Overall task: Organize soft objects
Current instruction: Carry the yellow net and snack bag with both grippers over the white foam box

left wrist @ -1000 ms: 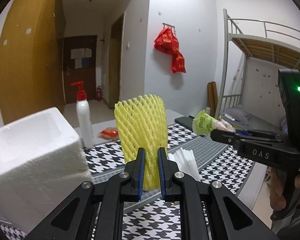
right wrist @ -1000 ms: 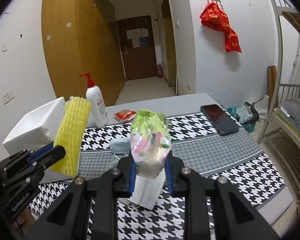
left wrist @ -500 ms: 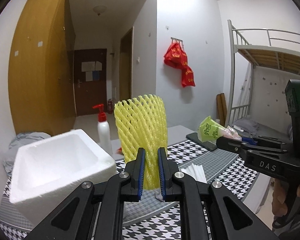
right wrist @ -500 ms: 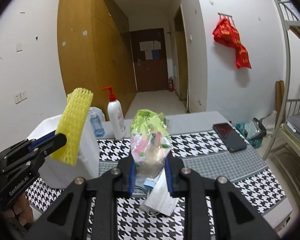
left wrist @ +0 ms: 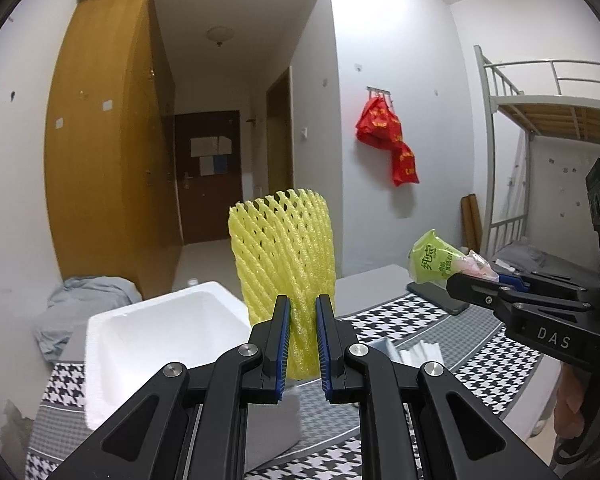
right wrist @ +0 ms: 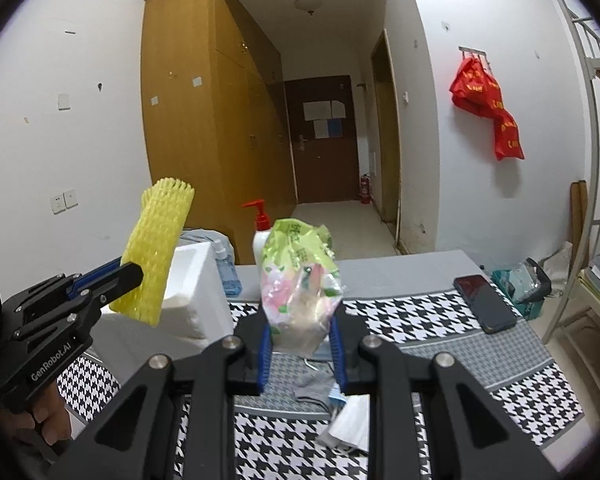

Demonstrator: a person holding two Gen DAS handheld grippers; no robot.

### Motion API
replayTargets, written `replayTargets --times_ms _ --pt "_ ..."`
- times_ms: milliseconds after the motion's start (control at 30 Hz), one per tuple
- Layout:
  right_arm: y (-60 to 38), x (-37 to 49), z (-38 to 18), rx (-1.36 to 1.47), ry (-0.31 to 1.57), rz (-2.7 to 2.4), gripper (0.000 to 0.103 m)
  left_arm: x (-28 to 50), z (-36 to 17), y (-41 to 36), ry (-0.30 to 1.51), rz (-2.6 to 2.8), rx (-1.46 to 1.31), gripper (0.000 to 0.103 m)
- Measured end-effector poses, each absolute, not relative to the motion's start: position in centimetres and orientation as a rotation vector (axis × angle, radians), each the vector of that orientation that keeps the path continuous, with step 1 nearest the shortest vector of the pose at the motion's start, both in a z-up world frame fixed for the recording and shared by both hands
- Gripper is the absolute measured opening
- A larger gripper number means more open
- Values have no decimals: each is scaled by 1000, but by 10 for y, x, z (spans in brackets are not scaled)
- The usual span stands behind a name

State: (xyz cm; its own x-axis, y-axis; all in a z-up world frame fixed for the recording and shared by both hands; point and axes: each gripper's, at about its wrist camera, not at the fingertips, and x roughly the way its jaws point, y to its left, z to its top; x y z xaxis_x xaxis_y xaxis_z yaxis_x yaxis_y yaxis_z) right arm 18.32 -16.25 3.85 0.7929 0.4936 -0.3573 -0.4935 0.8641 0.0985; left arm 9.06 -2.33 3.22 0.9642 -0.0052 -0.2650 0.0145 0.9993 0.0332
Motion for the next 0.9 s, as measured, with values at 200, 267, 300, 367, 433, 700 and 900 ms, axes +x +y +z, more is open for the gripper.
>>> replayTargets --times_ms 200,267,300,367,433,700,900 --pt "-145 183 42 -5 368 583 29 82 38 -6 259 66 43 14" --pt "-139 182 43 -8 365 596 29 81 40 1 256 89 40 14" --pt "-136 182 44 -10 364 606 29 80 41 4 255 97 39 14" --pt "-130 181 45 -17 363 620 29 77 42 9 254 111 40 14" --pt "-125 179 45 -27 360 630 29 77 45 11 252 123 43 14" --pt "-107 179 48 -38 363 673 29 73 44 23 265 156 37 14" --pt "-92 182 48 -47 383 707 29 75 44 34 292 186 34 14"
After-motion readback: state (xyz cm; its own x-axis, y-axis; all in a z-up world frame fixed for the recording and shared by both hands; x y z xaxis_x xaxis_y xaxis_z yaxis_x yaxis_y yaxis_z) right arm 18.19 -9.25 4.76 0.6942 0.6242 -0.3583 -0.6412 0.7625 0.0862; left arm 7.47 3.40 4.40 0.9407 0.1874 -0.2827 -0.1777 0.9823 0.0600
